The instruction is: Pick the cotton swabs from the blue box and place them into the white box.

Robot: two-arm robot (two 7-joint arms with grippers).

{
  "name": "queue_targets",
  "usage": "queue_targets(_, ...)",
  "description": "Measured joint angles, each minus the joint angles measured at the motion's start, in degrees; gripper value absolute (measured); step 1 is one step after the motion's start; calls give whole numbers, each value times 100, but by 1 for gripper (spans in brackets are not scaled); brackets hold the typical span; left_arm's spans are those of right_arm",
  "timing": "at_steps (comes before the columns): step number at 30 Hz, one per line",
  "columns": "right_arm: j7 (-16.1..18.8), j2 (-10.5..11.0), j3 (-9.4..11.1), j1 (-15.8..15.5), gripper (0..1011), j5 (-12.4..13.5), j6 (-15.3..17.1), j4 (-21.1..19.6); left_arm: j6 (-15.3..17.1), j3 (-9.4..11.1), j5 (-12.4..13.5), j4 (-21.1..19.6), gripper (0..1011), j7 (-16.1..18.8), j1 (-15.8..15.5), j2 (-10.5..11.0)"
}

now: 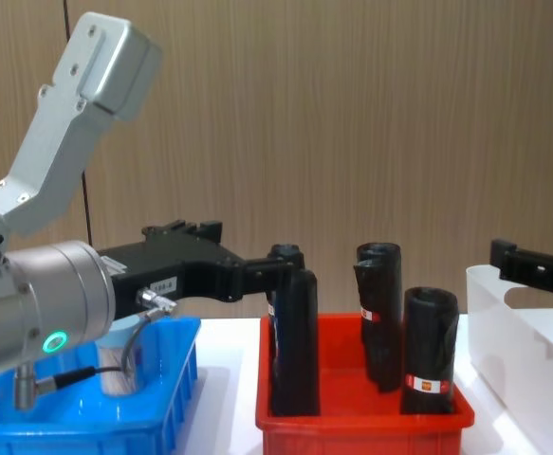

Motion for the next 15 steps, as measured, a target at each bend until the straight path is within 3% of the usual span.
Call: queue_targets(15,0,3,3,0,1002,0,0,0,-87,153,335,-322,1004,1062,204,-70)
